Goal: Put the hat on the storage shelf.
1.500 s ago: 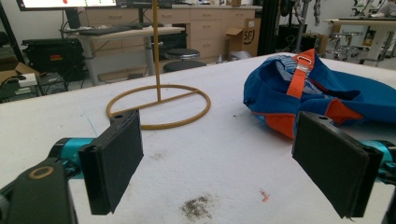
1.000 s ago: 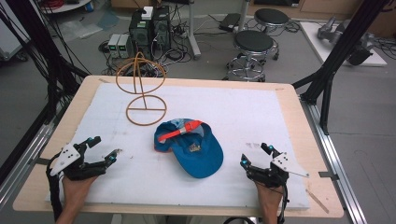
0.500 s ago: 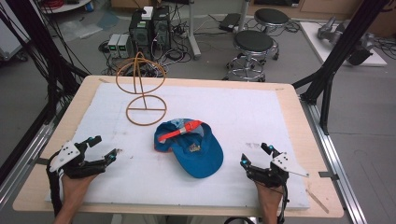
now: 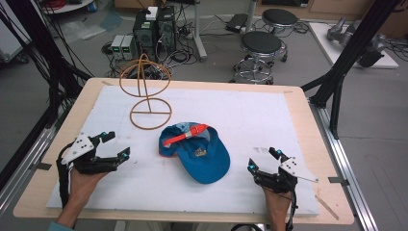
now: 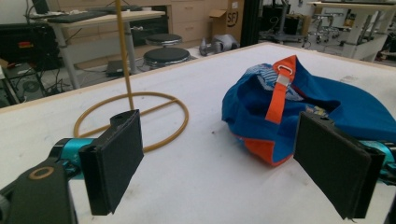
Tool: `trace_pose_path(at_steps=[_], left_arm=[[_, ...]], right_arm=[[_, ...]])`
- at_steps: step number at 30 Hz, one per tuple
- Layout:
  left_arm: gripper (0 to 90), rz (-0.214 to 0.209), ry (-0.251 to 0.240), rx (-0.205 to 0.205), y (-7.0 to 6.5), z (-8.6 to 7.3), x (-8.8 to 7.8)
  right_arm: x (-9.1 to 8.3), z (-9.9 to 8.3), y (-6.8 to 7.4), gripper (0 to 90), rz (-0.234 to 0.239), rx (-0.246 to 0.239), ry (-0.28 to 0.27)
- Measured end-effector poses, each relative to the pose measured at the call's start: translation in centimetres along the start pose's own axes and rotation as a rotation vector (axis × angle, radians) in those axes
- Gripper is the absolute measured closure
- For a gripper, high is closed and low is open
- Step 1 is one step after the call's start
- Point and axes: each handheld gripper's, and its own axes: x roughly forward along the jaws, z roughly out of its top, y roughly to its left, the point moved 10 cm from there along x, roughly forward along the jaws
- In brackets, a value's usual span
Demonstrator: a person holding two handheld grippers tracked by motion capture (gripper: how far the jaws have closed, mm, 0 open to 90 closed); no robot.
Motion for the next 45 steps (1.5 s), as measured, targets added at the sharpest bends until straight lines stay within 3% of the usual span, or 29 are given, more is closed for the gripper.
trace_pose_path(at_steps=[4, 7, 12, 25, 30, 35, 41, 45], left_arm=[[17.0, -0.030, 0.011, 0.005, -1.0, 0.8, 1.1], [17.3, -0.063, 0.012, -0.020, -1.8, 1.3, 2.1], [18.4, -0.106, 0.049, -0.007, -2.9, 1.6, 3.7], [22.5, -0.161, 0.148, 0.015, -5.0, 0.7, 8.0], [24.5, -0.186, 0.211, 0.032, -5.6, -0.1, 9.4], [25.6, -0.194, 0.289, 0.054, -5.7, -1.3, 10.1], [29.5, -0.202, 0.314, 0.076, -6.1, -1.8, 10.7], [32.4, -0.181, 0.326, 0.104, -6.0, -2.1, 11.2]], right_arm=[[0.0, 0.0, 0.0, 9.9, -0.001, 0.000, 0.000], [0.0, 0.0, 0.0, 9.9, -0.001, 0.001, 0.000], [0.0, 0.0, 0.0, 9.9, -0.002, 0.005, -0.002], [0.0, 0.0, -0.1, 9.9, -0.002, 0.008, -0.001], [0.0, 0.0, -0.1, 9.9, -0.003, 0.007, -0.005], [0.0, 0.1, -0.1, 9.9, -0.001, 0.017, -0.006], [0.0, 0.1, -0.2, 9.9, -0.002, 0.018, -0.008], [0.0, 0.1, -0.2, 9.9, -0.004, 0.017, -0.008]])
